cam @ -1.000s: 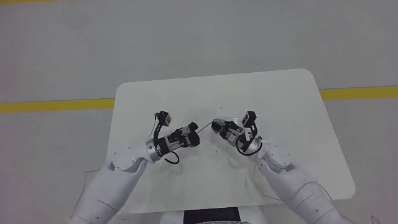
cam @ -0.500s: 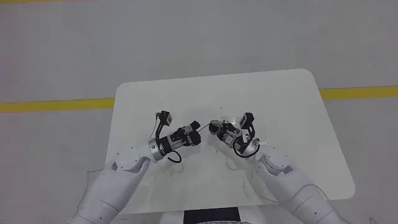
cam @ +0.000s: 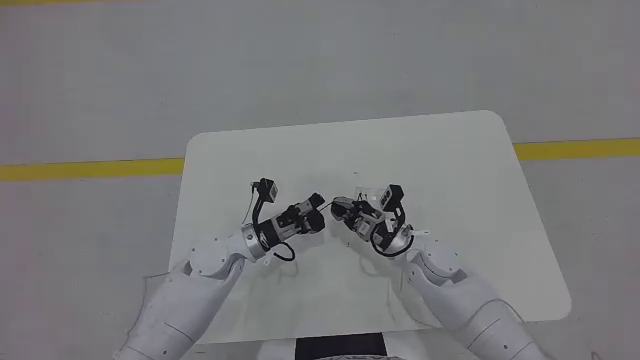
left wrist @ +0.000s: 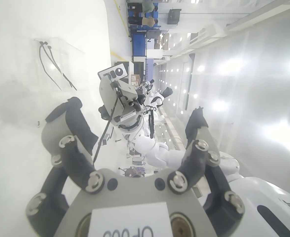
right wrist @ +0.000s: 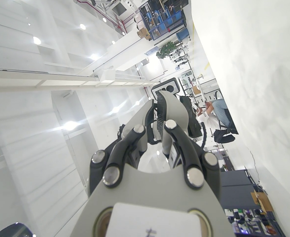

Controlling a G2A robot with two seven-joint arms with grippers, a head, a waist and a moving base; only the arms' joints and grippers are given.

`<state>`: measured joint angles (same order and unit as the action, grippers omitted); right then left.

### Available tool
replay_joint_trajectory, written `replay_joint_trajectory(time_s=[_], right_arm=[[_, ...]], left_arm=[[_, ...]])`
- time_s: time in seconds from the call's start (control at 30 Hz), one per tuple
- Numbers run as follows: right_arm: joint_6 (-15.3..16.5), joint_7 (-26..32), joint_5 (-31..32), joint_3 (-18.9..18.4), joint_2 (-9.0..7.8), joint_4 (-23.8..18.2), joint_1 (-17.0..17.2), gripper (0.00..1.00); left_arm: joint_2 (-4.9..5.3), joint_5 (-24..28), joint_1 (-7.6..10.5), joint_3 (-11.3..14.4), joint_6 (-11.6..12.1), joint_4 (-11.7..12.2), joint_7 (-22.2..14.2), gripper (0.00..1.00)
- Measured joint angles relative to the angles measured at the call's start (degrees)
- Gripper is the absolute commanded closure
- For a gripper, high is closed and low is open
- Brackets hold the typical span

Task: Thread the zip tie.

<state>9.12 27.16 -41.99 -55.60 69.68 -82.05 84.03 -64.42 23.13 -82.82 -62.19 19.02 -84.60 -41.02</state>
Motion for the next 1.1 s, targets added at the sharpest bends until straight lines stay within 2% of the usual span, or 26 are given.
replay_joint_trajectory(time_s=[0.07, 0.1, 0.17, 0.23, 0.3, 0.53, 1.1], right_arm=[[0.0, -0.6, 1.2, -0.1, 0.01, -0.2, 0.1, 1.0], [-0.1, -0.9, 2.0, -0.1, 0.0, -0.2, 0.2, 1.0], [-0.1, -1.6, 3.6, -0.1, 0.01, -0.5, 0.2, 1.0], [-0.1, -2.1, 5.2, -0.2, 0.0, -0.7, 0.3, 1.0], [-0.1, -2.5, 6.6, -0.3, -0.02, -0.9, 0.3, 1.0], [-0.6, -3.6, 10.9, -0.7, -0.13, -1.7, 0.8, 1.0], [-1.2, -2.9, 12.2, -1.6, 0.06, -3.1, 1.9, 1.0]], left_arm=[[0.03, 0.0, 0.03, 0.1, -0.1, 0.0, 0.2, 0.0], [0.05, 0.1, 0.08, 0.2, -0.2, 0.0, 0.1, 0.13], [0.12, 0.1, 0.21, 0.2, -0.6, 0.1, -0.1, 0.29], [0.19, 0.1, 0.32, 0.2, -0.9, 0.2, -0.3, 0.43], [0.26, 0.1, 0.37, 0.2, -1.0, 0.2, -0.4, 0.5], [0.45, -0.3, 0.42, 0.3, -1.1, 0.1, 0.0, 0.56], [0.83, -1.0, 1.02, 1.2, -1.5, 0.0, -0.5, 0.64]])
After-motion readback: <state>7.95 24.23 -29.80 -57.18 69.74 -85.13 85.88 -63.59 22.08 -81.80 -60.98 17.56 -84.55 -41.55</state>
